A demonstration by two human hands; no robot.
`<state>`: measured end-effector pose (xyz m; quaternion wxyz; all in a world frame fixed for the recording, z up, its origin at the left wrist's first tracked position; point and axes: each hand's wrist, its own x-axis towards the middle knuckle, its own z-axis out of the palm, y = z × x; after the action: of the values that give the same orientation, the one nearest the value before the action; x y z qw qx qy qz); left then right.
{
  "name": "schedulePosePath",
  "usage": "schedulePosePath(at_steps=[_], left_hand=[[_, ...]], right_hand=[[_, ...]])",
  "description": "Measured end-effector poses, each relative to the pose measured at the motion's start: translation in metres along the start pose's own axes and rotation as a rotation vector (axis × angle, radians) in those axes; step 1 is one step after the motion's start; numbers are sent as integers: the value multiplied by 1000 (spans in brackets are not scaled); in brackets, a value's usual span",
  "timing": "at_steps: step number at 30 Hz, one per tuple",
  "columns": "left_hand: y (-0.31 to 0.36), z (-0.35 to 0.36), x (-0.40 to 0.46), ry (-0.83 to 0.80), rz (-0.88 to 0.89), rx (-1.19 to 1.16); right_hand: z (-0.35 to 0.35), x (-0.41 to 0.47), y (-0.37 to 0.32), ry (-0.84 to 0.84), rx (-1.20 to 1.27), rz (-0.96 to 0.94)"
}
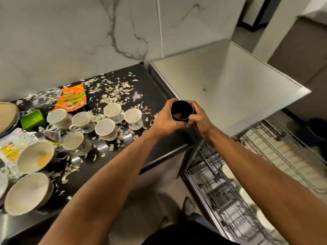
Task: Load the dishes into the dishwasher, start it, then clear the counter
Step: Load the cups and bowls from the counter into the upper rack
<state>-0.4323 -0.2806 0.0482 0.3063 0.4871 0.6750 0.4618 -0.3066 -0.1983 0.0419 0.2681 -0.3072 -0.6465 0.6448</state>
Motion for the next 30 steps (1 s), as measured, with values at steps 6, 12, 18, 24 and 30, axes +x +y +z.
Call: schedulePosePath(at_steps=[6, 12, 18, 24, 30], left_hand=[[11, 66, -23, -168, -8, -49], [17, 140, -44, -331, -27, -4], [23, 207, -58, -421, -92, 38], [21, 260, -70, -513, -174, 67], [3, 295, -77, -584, -277, 91]], right_hand=[[-52, -63, 17, 119, 14, 76], [-100, -128, 45, 228, 93, 168], [-149, -173, 75, 283, 192, 268], [-183, -202, 112, 346, 332, 360], [-200, -219, 148, 382, 416, 460]])
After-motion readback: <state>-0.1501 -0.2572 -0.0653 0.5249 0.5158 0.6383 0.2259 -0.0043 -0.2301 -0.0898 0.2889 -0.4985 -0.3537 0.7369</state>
